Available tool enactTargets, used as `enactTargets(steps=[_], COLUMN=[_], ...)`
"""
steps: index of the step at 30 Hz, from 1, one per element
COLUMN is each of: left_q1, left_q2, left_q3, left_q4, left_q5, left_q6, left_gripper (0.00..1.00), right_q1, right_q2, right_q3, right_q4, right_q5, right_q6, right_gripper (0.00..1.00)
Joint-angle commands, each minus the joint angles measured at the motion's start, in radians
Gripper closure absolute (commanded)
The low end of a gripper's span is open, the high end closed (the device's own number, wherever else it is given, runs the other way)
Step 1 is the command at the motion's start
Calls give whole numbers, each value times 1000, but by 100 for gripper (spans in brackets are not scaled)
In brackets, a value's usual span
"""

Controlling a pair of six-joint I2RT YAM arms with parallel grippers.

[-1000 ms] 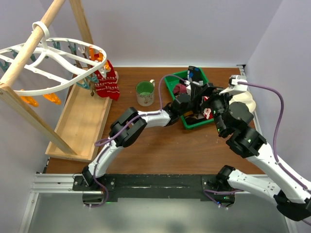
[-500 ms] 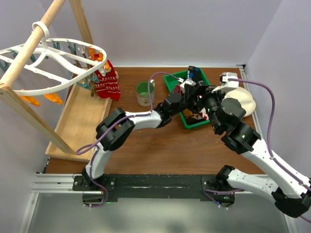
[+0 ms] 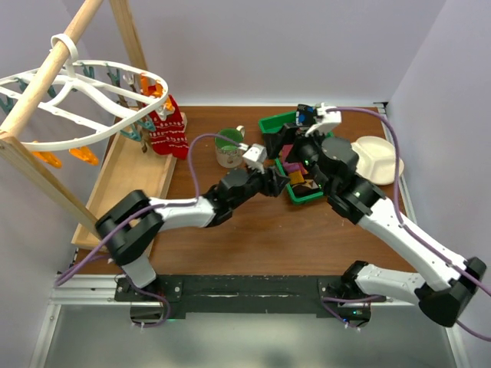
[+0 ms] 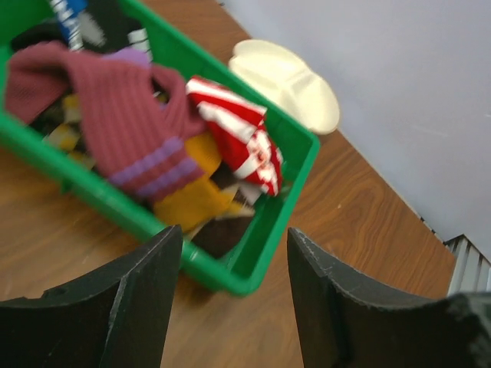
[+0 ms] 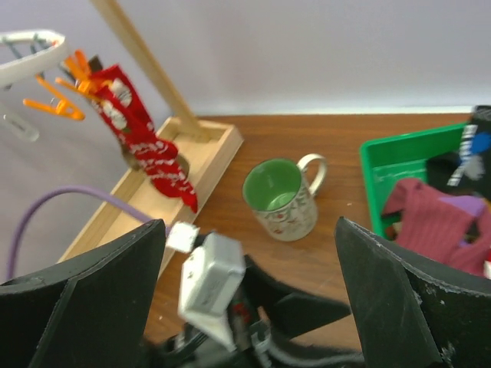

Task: Remove the socks clipped to the hanger
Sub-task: Place the sock in the bin, then remove the sock from the hanger.

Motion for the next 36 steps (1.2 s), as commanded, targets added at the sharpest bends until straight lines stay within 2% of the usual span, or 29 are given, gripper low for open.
enactTargets(steps=[1, 5, 8, 12, 13, 16, 17, 22, 31, 36], left_q1=[9, 21, 37, 72, 81, 103, 109, 129, 150, 150], left_q2=[-212, -399, -554, -745, -766, -839, -850, -888, -987, -1051], left_q3=[-161, -338, -423, -436, -427, -394, -378, -331, -292, -262], left_q4=[-30, -219, -363, -599, -706, -877, -909, -1069, -1204, -1243], left_q5=[-185, -309, -398, -505, -530, -602, -623, -656, -705, -743], left_q6=[-38, -132, -191, -269, -292, -340, -360, -395, -398, -355], left_gripper=[39, 40, 40, 39, 39, 38, 38, 38, 37, 36], right_q1=[-41, -71, -73, -71, -73, -65, -61, -41, -9, 21], right_q2=[92, 202, 331, 498, 575, 692, 766, 937, 1199, 1298], right_q3=[39, 64, 128, 252, 277, 400, 433, 624, 872, 990], right_q4=[153, 253, 327, 403, 412, 419, 408, 406, 414, 416], right_q5=[-240, -404, -583, -686, -711, -772, -780, -797, -771, -741], right_q6=[48, 60, -15, -61, -67, -78, -87, -102, -96, -82], right_gripper=[6, 8, 10, 10, 10, 10, 11, 10, 10, 16])
